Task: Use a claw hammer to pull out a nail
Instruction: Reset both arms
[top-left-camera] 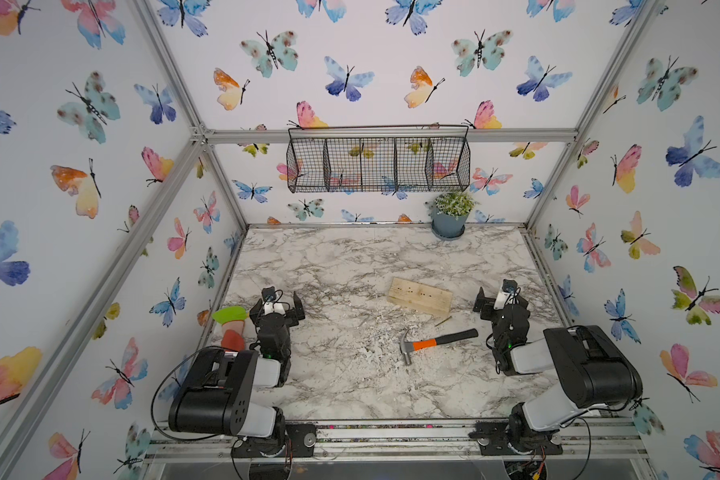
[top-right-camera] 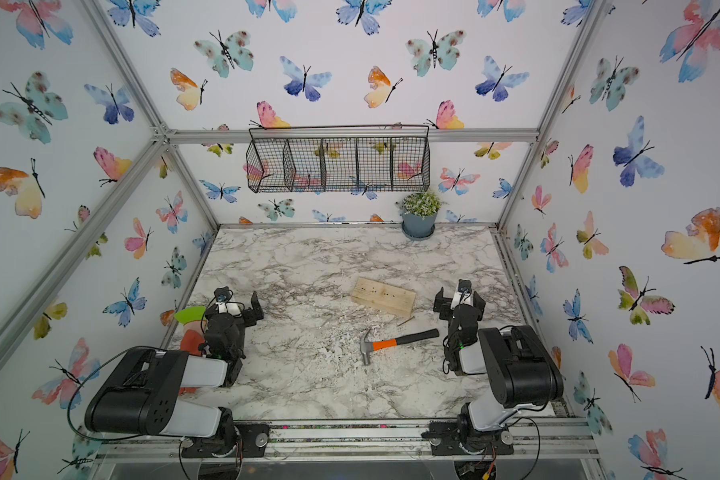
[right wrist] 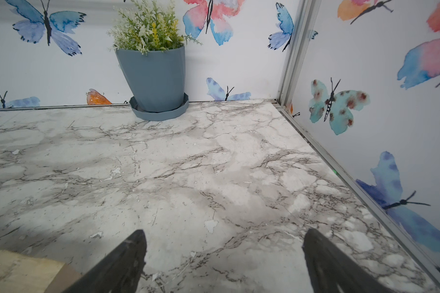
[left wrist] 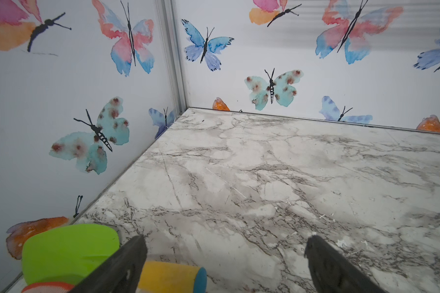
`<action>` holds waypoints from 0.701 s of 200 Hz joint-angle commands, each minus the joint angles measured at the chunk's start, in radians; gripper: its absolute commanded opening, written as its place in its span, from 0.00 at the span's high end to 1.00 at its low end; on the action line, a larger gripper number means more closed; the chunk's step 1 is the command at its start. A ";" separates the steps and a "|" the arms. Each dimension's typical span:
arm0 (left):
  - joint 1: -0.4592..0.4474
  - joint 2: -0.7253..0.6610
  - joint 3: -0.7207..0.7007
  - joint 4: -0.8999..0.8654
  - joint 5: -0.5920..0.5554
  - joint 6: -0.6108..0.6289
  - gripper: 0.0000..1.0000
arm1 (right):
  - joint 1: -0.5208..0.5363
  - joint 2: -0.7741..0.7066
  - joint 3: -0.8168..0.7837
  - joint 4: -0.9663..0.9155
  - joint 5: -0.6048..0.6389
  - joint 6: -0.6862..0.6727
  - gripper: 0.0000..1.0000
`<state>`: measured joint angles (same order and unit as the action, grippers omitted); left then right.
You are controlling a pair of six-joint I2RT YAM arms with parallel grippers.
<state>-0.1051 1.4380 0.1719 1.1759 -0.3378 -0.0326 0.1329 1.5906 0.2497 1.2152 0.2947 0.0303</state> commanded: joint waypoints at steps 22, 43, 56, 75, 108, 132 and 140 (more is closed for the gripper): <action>-0.004 -0.013 0.001 0.005 -0.020 0.006 0.02 | 0.001 0.000 -0.001 0.016 -0.014 -0.009 0.02; -0.003 -0.012 0.001 0.004 -0.020 0.005 0.02 | 0.001 -0.003 -0.010 0.030 -0.012 -0.011 0.02; -0.003 -0.013 0.000 0.005 -0.021 0.005 0.02 | 0.001 -0.002 -0.011 0.034 -0.011 -0.012 0.02; 0.028 -0.034 -0.034 0.044 -0.035 -0.044 0.02 | 0.001 -0.006 -0.022 0.050 -0.001 -0.004 0.02; 0.043 -0.019 0.022 -0.053 0.107 -0.003 0.02 | 0.001 -0.001 -0.002 0.019 0.001 -0.009 0.02; 0.041 -0.003 0.011 -0.005 0.118 0.008 0.01 | 0.001 -0.007 -0.012 0.029 -0.003 -0.007 0.02; 0.040 -0.007 0.012 -0.012 0.117 0.010 0.02 | 0.001 -0.006 -0.012 0.030 -0.002 -0.008 0.02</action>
<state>-0.0574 1.4197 0.1761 1.1580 -0.2634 -0.0452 0.1329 1.5902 0.2401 1.2354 0.2913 0.0299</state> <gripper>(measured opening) 0.985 0.983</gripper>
